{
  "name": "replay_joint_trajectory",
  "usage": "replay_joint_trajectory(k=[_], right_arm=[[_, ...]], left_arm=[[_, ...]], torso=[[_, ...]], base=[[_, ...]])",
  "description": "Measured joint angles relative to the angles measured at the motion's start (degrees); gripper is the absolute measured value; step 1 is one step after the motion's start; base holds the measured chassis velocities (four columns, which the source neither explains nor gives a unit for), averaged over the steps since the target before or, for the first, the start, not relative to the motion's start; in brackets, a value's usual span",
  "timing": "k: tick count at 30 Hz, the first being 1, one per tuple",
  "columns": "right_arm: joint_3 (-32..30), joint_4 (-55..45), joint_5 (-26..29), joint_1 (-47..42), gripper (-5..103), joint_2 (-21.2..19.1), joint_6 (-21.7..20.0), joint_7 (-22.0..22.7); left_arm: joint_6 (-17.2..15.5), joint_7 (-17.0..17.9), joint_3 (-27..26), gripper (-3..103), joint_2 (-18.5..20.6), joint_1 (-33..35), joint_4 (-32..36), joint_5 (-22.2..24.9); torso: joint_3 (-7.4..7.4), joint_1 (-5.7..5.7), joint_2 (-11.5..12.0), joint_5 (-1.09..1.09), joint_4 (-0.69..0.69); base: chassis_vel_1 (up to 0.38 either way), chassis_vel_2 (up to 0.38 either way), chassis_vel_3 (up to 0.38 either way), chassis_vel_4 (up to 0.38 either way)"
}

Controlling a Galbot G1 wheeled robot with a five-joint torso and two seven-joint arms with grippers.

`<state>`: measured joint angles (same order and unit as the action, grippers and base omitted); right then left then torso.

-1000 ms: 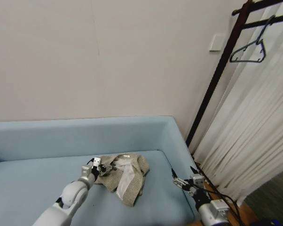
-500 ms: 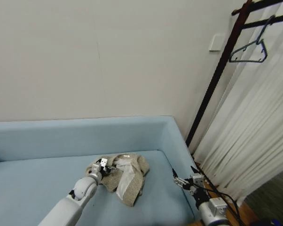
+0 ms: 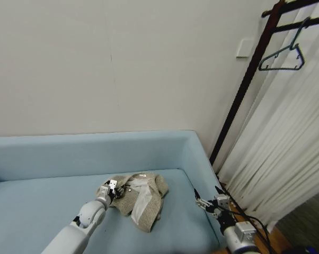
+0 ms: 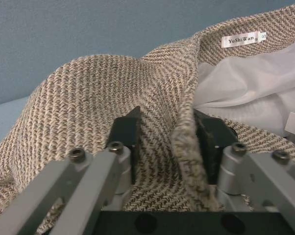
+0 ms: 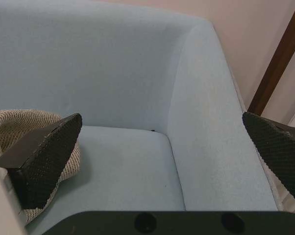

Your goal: Pick up the clothes from the sofa and hang them on the clothes hanger.

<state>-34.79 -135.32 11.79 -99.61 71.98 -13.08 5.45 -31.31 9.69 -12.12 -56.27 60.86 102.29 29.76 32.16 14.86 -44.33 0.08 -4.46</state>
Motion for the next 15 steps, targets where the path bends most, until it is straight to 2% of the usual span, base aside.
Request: replay_joint_trajectory(k=[1,5,6,9,15], right_arm=[[0.00,0.00,0.00,0.00,100,0.00,0.00,0.00],[-0.11,-0.13,0.11,0.15,100,-0.17,0.00,0.10],[-0.11,-0.13,0.11,0.15,100,-0.17,0.00,0.10],[-0.13,-0.13,0.30,0.36,100,-0.32,0.00,0.21],[0.87,-0.03,1.16,1.26,100,-0.98,-0.07,0.82]], left_arm=[[0.00,0.00,0.00,36,0.00,0.00,0.00,0.00],[0.06,-0.04,0.01,14,-0.06,-0.08,-0.13,0.00],[0.06,-0.04,0.01,14,-0.06,-0.08,-0.13,0.00],[0.09,-0.04,-0.14,4,-0.04,-0.10,-0.07,0.00],[0.13,-0.04,-1.23,3,0.44,0.81,1.72,0.00]], torso=[[0.00,0.00,0.00,0.00,0.00],[0.00,0.00,0.00,0.00,0.00],[0.00,0.00,0.00,0.00,0.00],[0.00,0.00,0.00,0.00,0.00],[0.00,0.00,0.00,0.00,0.00]], base=[[0.000,0.000,0.000,0.000],[0.000,0.000,0.000,0.000],[0.000,0.000,0.000,0.000],[0.000,0.000,0.000,0.000],[0.000,0.000,0.000,0.000]])
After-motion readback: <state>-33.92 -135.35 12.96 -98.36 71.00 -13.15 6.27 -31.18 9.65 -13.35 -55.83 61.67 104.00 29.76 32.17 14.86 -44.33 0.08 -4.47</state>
